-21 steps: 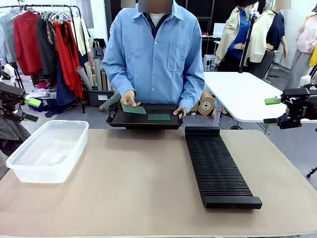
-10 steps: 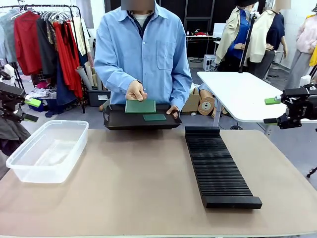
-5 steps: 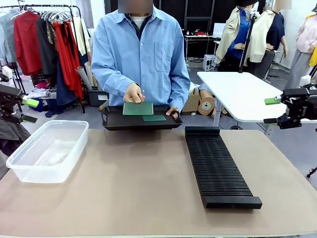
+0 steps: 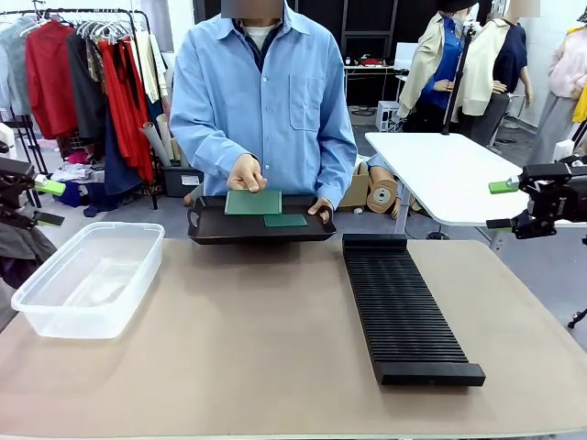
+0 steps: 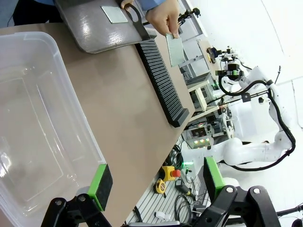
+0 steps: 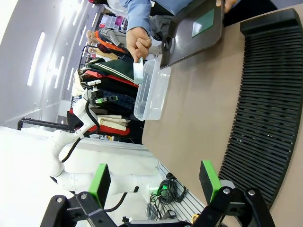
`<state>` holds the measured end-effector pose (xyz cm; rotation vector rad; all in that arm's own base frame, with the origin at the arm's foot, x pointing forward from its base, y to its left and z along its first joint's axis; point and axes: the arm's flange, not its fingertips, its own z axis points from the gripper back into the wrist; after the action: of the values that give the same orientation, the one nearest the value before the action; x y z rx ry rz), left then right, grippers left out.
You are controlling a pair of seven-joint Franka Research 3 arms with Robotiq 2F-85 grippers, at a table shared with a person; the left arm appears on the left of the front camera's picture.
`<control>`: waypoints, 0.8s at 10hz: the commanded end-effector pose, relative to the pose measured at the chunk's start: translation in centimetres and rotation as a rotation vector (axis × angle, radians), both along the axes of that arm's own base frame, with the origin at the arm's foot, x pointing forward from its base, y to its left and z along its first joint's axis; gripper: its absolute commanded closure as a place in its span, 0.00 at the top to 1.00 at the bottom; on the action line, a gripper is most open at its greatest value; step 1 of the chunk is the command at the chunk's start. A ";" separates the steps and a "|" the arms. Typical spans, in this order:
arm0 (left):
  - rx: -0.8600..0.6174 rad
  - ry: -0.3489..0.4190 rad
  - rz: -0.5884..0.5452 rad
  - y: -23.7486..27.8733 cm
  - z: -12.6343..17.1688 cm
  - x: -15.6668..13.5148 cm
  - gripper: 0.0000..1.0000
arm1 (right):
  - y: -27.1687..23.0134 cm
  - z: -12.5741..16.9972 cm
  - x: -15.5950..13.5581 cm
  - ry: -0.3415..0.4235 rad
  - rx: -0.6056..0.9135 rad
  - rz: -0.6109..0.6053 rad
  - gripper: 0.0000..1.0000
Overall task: Sort PCBs into racks and boxes based on the side picked up.
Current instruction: Pick up the Blank PCB handed by the Human.
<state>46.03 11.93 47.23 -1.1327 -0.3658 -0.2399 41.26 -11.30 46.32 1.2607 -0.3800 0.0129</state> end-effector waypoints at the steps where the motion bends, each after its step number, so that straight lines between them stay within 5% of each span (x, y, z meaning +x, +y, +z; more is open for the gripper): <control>1: 0.008 -0.001 -0.001 -0.2 0.0 -0.2 1.00 | 1.1 -0.9 1.1 -0.025 0.051 0.006 1.00; 5: 0.008 -0.001 -0.001 -0.2 0.0 -0.2 1.00 | 4.3 -2.2 4.0 -0.090 0.081 -0.029 1.00; 8: 0.008 -0.001 -0.001 -0.2 0.0 -0.2 1.00 | 6.9 -4.0 6.8 -0.045 0.054 -0.045 1.00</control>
<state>46.03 11.82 47.23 -1.1321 -0.3646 -0.2416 46.66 -5.09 42.43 1.3152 -0.4255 -0.0107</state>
